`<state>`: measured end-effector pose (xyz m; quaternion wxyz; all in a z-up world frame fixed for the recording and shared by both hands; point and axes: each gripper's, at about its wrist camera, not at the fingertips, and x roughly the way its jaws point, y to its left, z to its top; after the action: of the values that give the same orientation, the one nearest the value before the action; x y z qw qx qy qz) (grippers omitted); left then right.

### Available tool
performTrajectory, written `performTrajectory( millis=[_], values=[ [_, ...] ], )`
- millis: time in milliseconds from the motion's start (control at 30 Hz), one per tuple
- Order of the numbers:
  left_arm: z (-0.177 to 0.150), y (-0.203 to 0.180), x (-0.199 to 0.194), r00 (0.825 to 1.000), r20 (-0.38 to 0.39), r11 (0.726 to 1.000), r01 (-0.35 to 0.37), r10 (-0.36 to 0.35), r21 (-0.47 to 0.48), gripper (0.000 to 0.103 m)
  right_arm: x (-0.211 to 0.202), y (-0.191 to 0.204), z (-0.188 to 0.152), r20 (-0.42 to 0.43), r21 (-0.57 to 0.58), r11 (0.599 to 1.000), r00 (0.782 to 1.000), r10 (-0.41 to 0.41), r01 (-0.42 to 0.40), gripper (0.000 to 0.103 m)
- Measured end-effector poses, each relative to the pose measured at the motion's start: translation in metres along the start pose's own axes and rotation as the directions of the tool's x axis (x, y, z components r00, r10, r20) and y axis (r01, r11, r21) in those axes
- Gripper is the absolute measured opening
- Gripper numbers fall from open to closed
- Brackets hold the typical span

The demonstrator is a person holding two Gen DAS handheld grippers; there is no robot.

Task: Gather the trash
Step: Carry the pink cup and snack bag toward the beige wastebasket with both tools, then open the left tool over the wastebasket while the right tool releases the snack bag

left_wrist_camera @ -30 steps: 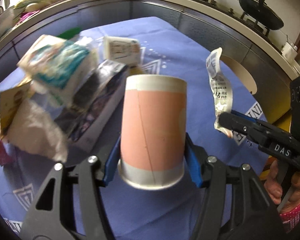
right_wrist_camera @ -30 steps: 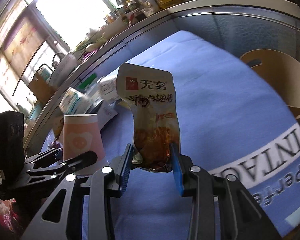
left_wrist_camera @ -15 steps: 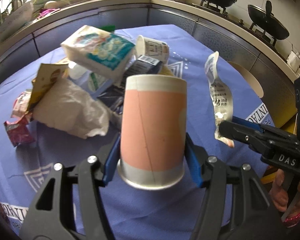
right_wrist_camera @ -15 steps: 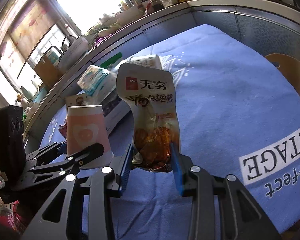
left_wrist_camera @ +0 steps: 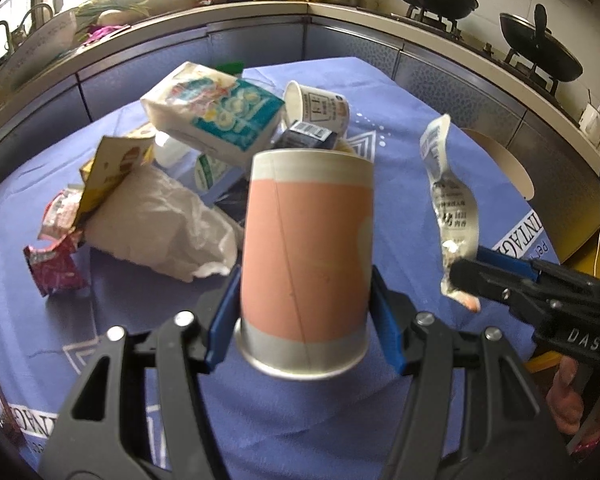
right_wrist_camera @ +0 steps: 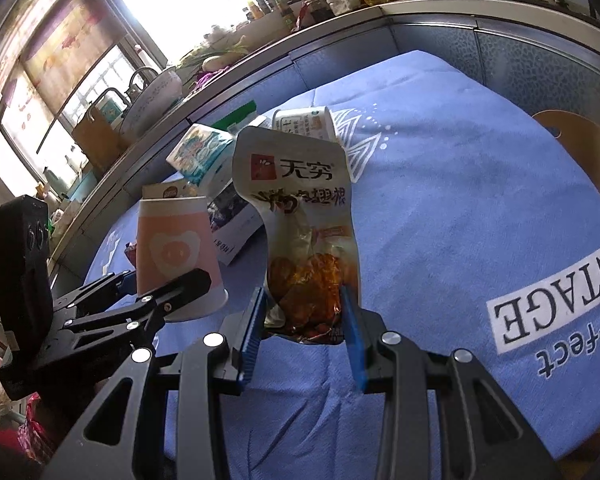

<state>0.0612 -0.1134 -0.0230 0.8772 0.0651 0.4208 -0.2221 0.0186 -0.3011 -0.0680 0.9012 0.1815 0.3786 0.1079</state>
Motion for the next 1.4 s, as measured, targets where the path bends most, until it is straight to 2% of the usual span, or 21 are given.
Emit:
performTrajectory(
  millis=[167, 300, 367, 467, 633, 767, 867, 967, 1033, 1067, 1100, 1133, 1167, 1200, 1267, 1400],
  values=[
    [0.025, -0.023, 0.006, 1.000, 0.004, 0.999, 0.023, -0.023, 0.048, 0.058, -0.007, -0.025, 0.015, 0.045, 0.025, 1.000, 0.999, -0.006, 0.004, 0.036],
    [0.059, -0.066, 0.021, 0.992, -0.025, 0.987, 0.122, -0.120, 0.106, 0.058, -0.022, -0.060, 0.023, 0.096, 0.067, 0.997, 0.995, -0.037, 0.030, 0.036],
    [0.073, -0.090, 0.029, 0.988, -0.036, 0.977, 0.156, -0.153, 0.143, 0.058, -0.034, -0.090, 0.028, 0.134, 0.113, 0.992, 0.988, -0.071, 0.056, 0.036],
    [0.099, -0.136, 0.050, 0.977, -0.068, 0.952, 0.211, -0.201, 0.222, 0.058, -0.050, -0.134, 0.037, 0.178, 0.181, 0.978, 0.975, -0.132, 0.099, 0.036],
    [0.143, -0.213, 0.098, 0.944, -0.147, 0.901, 0.327, -0.296, 0.286, 0.058, -0.072, -0.204, 0.054, 0.210, 0.295, 0.944, 0.954, -0.215, 0.147, 0.036],
    [0.169, -0.257, 0.140, 0.911, -0.214, 0.869, 0.404, -0.353, 0.286, 0.058, -0.069, -0.252, 0.063, 0.174, 0.368, 0.913, 0.952, -0.251, 0.174, 0.036],
    [0.180, -0.279, 0.167, 0.899, -0.242, 0.857, 0.426, -0.365, 0.289, 0.060, -0.065, -0.270, 0.066, 0.154, 0.391, 0.900, 0.951, -0.268, 0.191, 0.036],
    [0.186, -0.292, 0.188, 0.895, -0.266, 0.858, 0.428, -0.359, 0.283, 0.061, -0.059, -0.281, 0.068, 0.137, 0.403, 0.892, 0.950, -0.281, 0.205, 0.037],
    [0.187, -0.298, 0.201, 0.891, -0.292, 0.864, 0.426, -0.348, 0.270, 0.069, -0.055, -0.288, 0.068, 0.132, 0.416, 0.887, 0.952, -0.278, 0.201, 0.039],
    [0.188, -0.300, 0.206, 0.891, -0.304, 0.869, 0.419, -0.337, 0.265, 0.073, -0.054, -0.290, 0.068, 0.129, 0.422, 0.883, 0.951, -0.282, 0.204, 0.042],
    [0.189, -0.301, 0.208, 0.894, -0.305, 0.874, 0.410, -0.328, 0.260, 0.077, -0.052, -0.292, 0.068, 0.128, 0.427, 0.880, 0.949, -0.287, 0.208, 0.050],
    [0.190, -0.301, 0.209, 0.898, -0.298, 0.879, 0.403, -0.325, 0.256, 0.078, -0.054, -0.294, 0.065, 0.134, 0.431, 0.878, 0.948, -0.290, 0.208, 0.054],
    [0.190, -0.299, 0.207, 0.900, -0.293, 0.881, 0.399, -0.323, 0.254, 0.078, -0.053, -0.290, 0.067, 0.142, 0.435, 0.876, 0.944, -0.297, 0.210, 0.061],
    [0.191, -0.297, 0.205, 0.902, -0.287, 0.885, 0.394, -0.321, 0.249, 0.078, -0.055, -0.288, 0.067, 0.149, 0.436, 0.874, 0.941, -0.305, 0.214, 0.062],
    [0.191, -0.291, 0.195, 0.908, -0.263, 0.892, 0.388, -0.326, 0.232, 0.078, -0.060, -0.283, 0.067, 0.171, 0.442, 0.870, 0.931, -0.322, 0.219, 0.062],
    [0.179, -0.263, 0.144, 0.921, -0.157, 0.895, 0.385, -0.356, 0.226, 0.078, -0.077, -0.255, 0.066, 0.248, 0.413, 0.890, 0.917, -0.314, 0.193, 0.062]
  ],
)
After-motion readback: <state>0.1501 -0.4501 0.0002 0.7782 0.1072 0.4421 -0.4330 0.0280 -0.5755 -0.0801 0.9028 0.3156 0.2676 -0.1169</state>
